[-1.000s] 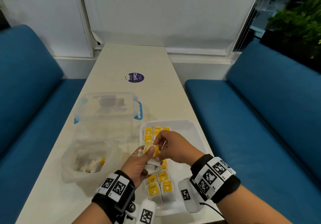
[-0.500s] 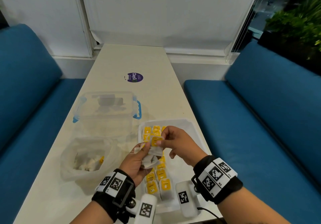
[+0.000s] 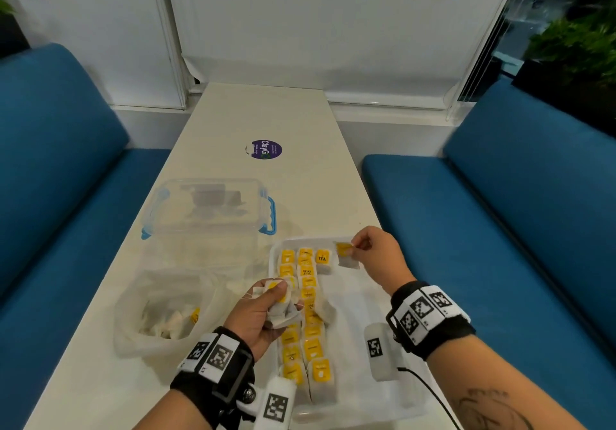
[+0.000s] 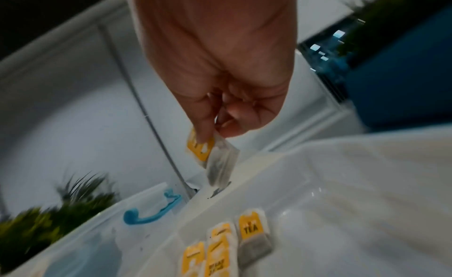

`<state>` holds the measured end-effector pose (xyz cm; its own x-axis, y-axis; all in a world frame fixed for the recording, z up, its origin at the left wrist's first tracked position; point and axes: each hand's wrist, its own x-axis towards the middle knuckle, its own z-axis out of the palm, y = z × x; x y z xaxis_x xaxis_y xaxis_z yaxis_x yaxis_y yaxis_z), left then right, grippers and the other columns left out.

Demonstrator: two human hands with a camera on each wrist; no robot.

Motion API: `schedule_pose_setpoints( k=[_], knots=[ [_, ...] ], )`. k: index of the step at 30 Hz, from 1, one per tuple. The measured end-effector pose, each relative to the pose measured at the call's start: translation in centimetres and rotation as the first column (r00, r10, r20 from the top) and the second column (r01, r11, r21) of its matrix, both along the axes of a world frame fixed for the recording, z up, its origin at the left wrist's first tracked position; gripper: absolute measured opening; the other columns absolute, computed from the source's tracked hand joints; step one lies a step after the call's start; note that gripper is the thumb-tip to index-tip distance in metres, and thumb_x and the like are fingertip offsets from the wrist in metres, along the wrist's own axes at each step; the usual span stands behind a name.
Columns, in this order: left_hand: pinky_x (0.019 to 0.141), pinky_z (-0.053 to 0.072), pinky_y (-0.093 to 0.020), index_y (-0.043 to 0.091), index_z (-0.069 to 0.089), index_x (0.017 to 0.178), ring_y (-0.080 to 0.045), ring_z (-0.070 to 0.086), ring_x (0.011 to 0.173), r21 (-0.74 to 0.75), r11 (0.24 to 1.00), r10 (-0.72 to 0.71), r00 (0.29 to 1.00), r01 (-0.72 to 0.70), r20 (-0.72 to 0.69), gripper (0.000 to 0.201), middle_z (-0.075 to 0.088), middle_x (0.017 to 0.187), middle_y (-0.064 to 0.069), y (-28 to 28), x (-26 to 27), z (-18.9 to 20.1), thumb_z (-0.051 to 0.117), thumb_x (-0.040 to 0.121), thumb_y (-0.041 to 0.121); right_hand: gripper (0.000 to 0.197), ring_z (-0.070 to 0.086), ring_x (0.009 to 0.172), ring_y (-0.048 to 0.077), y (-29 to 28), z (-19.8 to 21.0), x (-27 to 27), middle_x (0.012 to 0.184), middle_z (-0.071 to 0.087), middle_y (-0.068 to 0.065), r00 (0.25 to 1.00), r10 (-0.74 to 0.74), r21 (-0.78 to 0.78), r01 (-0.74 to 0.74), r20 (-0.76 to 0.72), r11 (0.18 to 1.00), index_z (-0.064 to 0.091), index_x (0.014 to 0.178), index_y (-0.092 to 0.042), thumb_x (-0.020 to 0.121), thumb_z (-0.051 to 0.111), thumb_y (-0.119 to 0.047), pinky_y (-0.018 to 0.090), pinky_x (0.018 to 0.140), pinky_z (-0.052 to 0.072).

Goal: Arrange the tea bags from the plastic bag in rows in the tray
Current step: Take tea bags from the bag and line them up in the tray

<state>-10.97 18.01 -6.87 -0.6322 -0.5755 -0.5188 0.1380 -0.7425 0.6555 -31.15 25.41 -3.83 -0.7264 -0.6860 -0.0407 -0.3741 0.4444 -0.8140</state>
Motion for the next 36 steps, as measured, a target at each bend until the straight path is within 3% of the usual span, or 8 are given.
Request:
schedule_pose_setpoints(
  k=[4, 7, 10, 19, 27, 30, 33, 36],
  knots=[
    [0.043, 0.052, -0.021, 0.011, 0.053, 0.079, -0.019, 0.066, 0.048, -0.009, 1.000, 0.022, 1.000, -0.022, 0.013, 0.014, 0.061, 0.048, -0.008, -0.6, 0.1, 0.1, 0.050, 0.092, 0.007, 0.020, 0.053, 0.076, 0.016, -1.5, -2.1, -1.3, 0.073, 0.057, -0.002, 0.998, 0.020, 0.180, -0.030, 0.057, 0.983, 0.059, 0.074, -0.017, 0.078, 0.067, 0.000, 0.024, 0.067, 0.043],
    [0.046, 0.054, -0.022, 0.012, 0.054, 0.078, -0.023, 0.065, 0.054, -0.016, 0.999, 0.043, 0.999, -0.043, 0.028, 0.014, 0.061, 0.049, -0.006, -0.9, 0.3, -0.1, 0.050, 0.092, 0.008, 0.027, 0.050, 0.065, 0.011, -2.6, -2.9, -1.8, 0.070, 0.055, -0.003, 0.997, 0.045, 0.274, -0.060, 0.060, 0.960, 0.054, 0.064, -0.020, 0.081, 0.062, 0.000, 0.018, 0.054, 0.038],
    [0.050, 0.055, -0.023, 0.012, 0.055, 0.078, -0.024, 0.062, 0.056, -0.021, 0.998, 0.055, 0.998, -0.055, 0.041, 0.014, 0.061, 0.049, -0.006, -0.9, 0.5, -0.2, 0.051, 0.091, 0.008, 0.023, 0.045, 0.054, 0.007, -3.4, -3.0, -1.9, 0.063, 0.052, -0.001, 0.989, 0.068, 0.351, -0.111, 0.131, 0.930, 0.054, 0.070, -0.016, 0.085, 0.056, 0.000, 0.014, 0.040, 0.033],
    [0.064, 0.053, -0.028, 0.011, 0.054, 0.079, -0.018, 0.066, 0.052, -0.032, 0.997, 0.077, 0.996, -0.075, 0.054, 0.012, 0.064, 0.055, -0.005, -1.0, 1.0, -0.7, 0.051, 0.090, 0.007, 0.027, 0.041, 0.044, 0.012, -4.8, -4.7, -1.7, 0.057, 0.050, 0.002, 0.977, 0.026, 0.442, -0.120, 0.212, 0.889, 0.050, 0.067, -0.016, 0.088, 0.050, 0.001, 0.018, 0.035, 0.032],
    [0.051, 0.056, -0.027, 0.010, 0.055, 0.079, -0.020, 0.067, 0.053, -0.008, 0.996, 0.086, 0.994, -0.086, 0.071, 0.013, 0.065, 0.056, -0.007, -0.9, 1.1, -0.4, 0.051, 0.091, 0.006, 0.026, 0.053, 0.053, 0.015, -5.3, -5.8, -1.6, 0.065, 0.057, 0.004, 0.980, 0.036, 0.430, -0.119, 0.196, 0.895, 0.047, 0.066, -0.018, 0.087, 0.061, -0.011, 0.021, 0.046, 0.041],
    [0.052, 0.056, -0.028, 0.010, 0.056, 0.080, -0.021, 0.068, 0.054, -0.013, 0.997, 0.081, 0.994, -0.081, 0.069, 0.012, 0.065, 0.057, -0.007, -0.8, 1.2, -0.4, 0.051, 0.091, 0.005, 0.031, 0.054, 0.075, 0.023, -4.9, -5.9, -1.9, 0.082, 0.056, 0.007, 0.992, -0.010, 0.367, -0.039, 0.130, 0.929, 0.044, 0.069, -0.018, 0.079, 0.072, -0.013, 0.026, 0.057, 0.042],
    [0.048, 0.056, -0.026, 0.010, 0.056, 0.080, -0.025, 0.067, 0.060, -0.012, 0.998, 0.069, 0.995, -0.069, 0.077, 0.012, 0.065, 0.060, -0.009, -0.7, 1.2, -0.2, 0.051, 0.091, 0.006, 0.028, 0.052, 0.073, 0.015, -3.7, -4.6, -1.9, 0.077, 0.052, -0.002, 0.994, 0.102, 0.350, -0.111, 0.043, 0.930, 0.049, 0.070, -0.018, 0.077, 0.073, -0.008, 0.023, 0.064, 0.041],
    [0.046, 0.054, -0.026, 0.010, 0.055, 0.078, -0.027, 0.066, 0.062, -0.020, 0.999, 0.048, 0.996, -0.047, 0.079, 0.014, 0.063, 0.057, -0.009, -0.3, 1.1, -0.1, 0.051, 0.091, 0.007, 0.020, 0.050, 0.056, 0.008, -2.5, -2.8, -0.4, 0.066, 0.053, -0.004, 0.924, 0.346, 0.399, -0.382, 0.160, 0.834, 0.057, 0.074, -0.016, 0.077, 0.069, -0.001, 0.012, 0.042, 0.039]
  ],
)
